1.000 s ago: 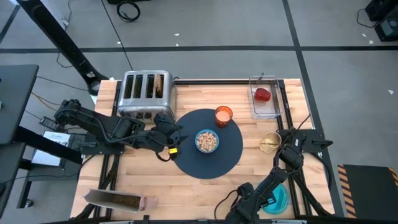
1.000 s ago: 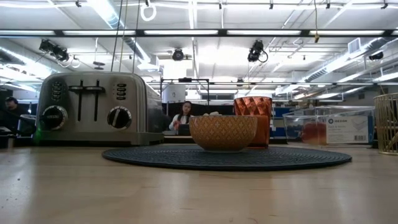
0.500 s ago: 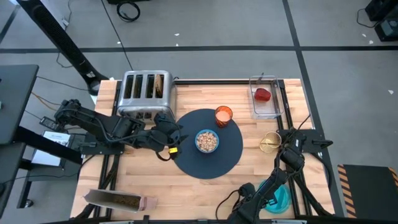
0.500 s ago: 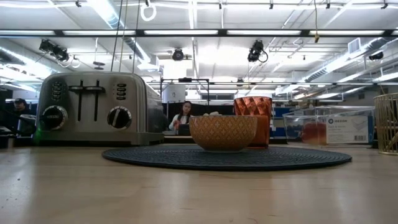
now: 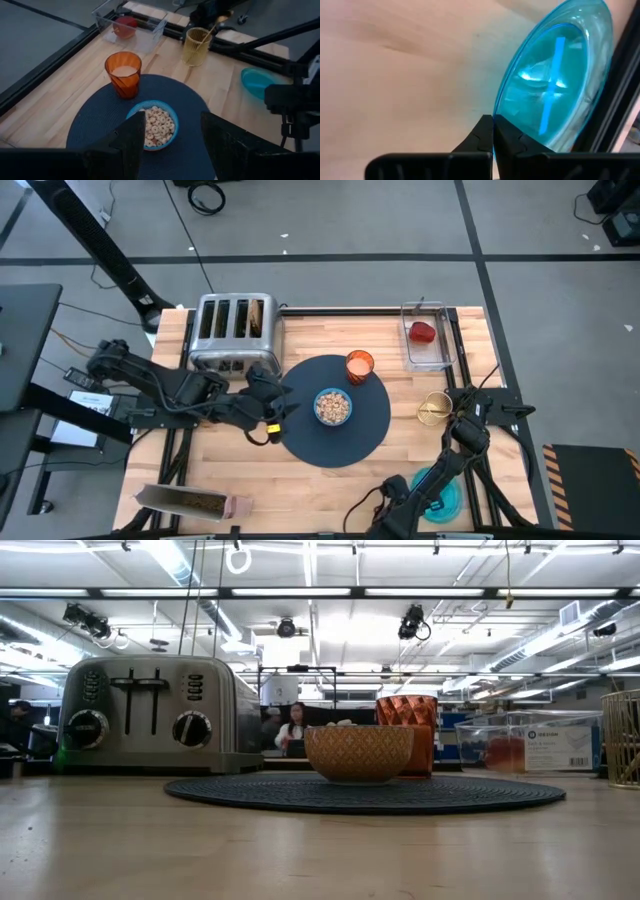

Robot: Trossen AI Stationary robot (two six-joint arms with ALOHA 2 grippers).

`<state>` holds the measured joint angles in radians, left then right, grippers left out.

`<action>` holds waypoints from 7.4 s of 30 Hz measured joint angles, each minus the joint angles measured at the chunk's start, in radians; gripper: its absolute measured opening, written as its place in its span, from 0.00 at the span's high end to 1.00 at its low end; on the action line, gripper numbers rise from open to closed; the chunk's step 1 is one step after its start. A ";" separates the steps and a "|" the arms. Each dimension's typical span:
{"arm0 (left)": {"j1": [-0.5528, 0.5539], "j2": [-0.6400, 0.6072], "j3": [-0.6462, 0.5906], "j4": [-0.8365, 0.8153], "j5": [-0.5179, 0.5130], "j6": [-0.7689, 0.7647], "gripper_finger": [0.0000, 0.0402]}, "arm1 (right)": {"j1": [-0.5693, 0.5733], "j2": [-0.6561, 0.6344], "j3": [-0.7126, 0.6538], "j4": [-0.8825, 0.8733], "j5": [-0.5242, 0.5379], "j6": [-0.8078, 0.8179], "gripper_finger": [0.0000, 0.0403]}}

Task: Arrange a breakfast setting
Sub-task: Put the blue plate on the blue table mat to the bottom left of the blue bowl, then put the toasted bread on the blue plate

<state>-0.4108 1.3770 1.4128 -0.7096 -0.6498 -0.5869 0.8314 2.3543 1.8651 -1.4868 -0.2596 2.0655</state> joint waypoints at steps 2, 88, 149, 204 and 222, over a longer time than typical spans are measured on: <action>-0.004 -0.015 0.000 -0.005 0.002 0.000 0.51 | -0.003 0.000 0.054 -0.058 0.031 -0.015 0.99; -0.110 -0.250 0.001 -0.019 0.027 0.023 0.51 | -0.511 0.083 0.274 0.417 0.318 -2.357 0.93; 0.965 0.079 0.001 -0.336 0.212 -0.198 0.51 | -0.044 -0.394 0.360 0.416 0.916 -1.221 0.73; 1.007 0.186 0.001 -0.313 0.255 -0.150 0.94 | -0.043 -0.394 0.360 0.369 0.917 -1.209 0.73; 0.997 -0.049 0.001 -0.306 0.254 -0.127 0.95 | -0.052 -0.409 0.360 0.365 0.918 -1.319 0.73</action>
<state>0.5859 1.3278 1.4136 -1.0154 -0.3955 -0.7143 0.7793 1.9450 2.2250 -1.1221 0.6586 0.7467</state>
